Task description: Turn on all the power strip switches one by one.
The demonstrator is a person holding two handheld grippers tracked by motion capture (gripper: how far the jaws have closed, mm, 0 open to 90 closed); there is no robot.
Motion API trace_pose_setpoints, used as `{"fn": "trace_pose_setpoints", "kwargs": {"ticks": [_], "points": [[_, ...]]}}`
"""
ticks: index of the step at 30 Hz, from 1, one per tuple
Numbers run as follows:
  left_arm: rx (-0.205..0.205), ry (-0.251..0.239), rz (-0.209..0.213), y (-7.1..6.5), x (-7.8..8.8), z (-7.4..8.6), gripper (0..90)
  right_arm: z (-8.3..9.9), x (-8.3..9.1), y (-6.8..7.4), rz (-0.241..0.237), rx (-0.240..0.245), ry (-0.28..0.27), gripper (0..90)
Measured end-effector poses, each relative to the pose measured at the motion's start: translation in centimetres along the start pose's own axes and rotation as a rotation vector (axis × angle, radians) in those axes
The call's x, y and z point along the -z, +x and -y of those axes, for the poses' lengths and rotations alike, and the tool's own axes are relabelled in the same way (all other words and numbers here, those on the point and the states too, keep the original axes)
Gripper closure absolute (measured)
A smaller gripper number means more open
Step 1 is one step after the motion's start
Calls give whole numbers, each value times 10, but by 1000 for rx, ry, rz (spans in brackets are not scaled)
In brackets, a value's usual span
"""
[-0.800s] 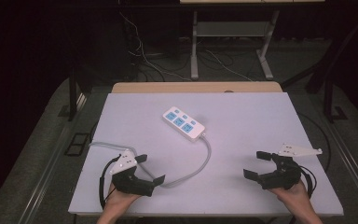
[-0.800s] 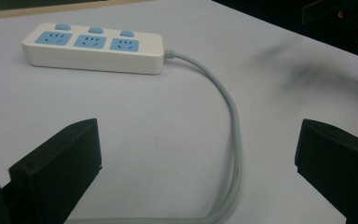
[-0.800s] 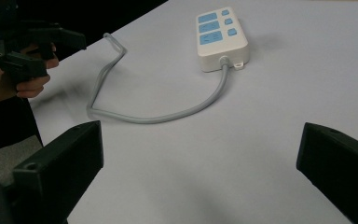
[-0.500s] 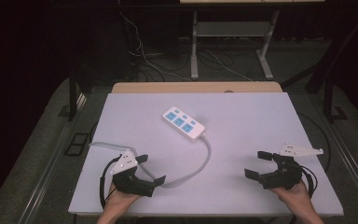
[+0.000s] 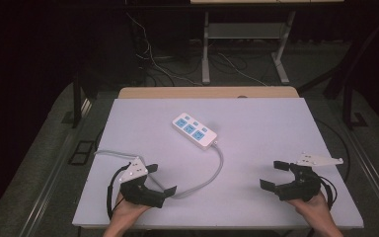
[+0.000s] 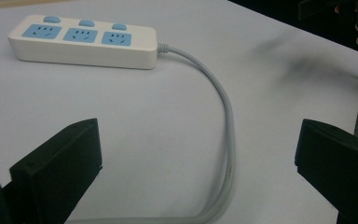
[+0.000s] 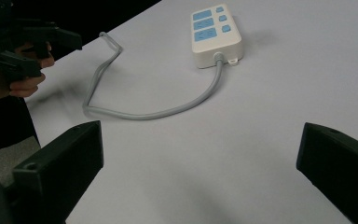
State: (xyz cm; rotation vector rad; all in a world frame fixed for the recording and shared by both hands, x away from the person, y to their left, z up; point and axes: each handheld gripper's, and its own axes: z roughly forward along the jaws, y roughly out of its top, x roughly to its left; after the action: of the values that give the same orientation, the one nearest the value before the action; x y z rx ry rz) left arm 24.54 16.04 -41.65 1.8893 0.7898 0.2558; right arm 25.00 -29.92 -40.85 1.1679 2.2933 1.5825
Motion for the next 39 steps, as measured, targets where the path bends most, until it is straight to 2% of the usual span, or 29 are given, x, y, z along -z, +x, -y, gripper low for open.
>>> {"fn": "trace_pose_setpoints", "kwargs": {"ticks": [15,24,39], "points": [[-3,61,27,3,-2,-16,0,1,3,-2,8,-10,1,5],[-13,92,49,10,-7,-38,0,2,4,-3,18,-9,0,4],[-20,121,66,19,-21,-63,0,3,6,-5,24,-12,-5,4]]}}
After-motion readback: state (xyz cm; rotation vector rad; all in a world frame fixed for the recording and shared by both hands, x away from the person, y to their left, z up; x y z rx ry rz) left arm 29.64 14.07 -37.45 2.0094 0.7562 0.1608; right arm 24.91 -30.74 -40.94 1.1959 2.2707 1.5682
